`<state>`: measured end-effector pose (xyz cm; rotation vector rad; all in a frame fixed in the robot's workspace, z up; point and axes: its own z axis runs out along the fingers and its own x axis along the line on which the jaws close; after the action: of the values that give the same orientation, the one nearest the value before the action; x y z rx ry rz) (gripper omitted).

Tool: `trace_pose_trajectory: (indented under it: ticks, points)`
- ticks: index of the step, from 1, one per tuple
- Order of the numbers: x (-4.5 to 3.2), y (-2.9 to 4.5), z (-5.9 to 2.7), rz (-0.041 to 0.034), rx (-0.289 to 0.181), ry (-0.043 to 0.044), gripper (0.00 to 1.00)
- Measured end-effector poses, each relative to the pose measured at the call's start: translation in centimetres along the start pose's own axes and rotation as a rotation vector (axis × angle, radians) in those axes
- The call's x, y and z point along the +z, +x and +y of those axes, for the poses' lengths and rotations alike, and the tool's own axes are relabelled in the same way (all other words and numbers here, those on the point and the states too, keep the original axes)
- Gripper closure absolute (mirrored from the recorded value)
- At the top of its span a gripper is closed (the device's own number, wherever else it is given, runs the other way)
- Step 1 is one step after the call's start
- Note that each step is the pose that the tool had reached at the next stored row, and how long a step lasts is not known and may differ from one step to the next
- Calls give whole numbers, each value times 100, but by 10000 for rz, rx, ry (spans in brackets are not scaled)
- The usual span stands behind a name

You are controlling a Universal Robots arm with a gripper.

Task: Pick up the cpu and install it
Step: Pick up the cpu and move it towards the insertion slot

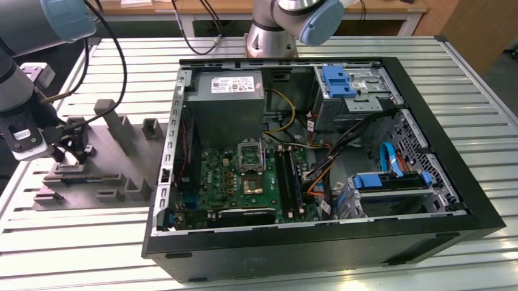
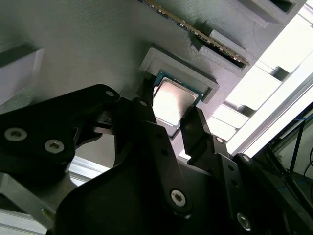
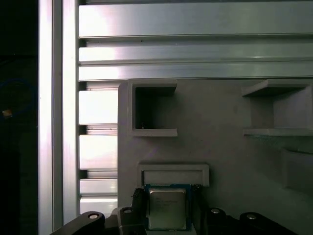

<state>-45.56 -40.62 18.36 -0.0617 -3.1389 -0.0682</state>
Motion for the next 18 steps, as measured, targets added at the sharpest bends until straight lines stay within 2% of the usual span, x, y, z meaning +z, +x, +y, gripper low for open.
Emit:
trace_pose_trajectory:
  ticks: [7, 18]
  points:
    - [-8, 0, 0, 0, 0, 0, 53]
    - [-147, 0, 7, -1, 0, 1, 53]
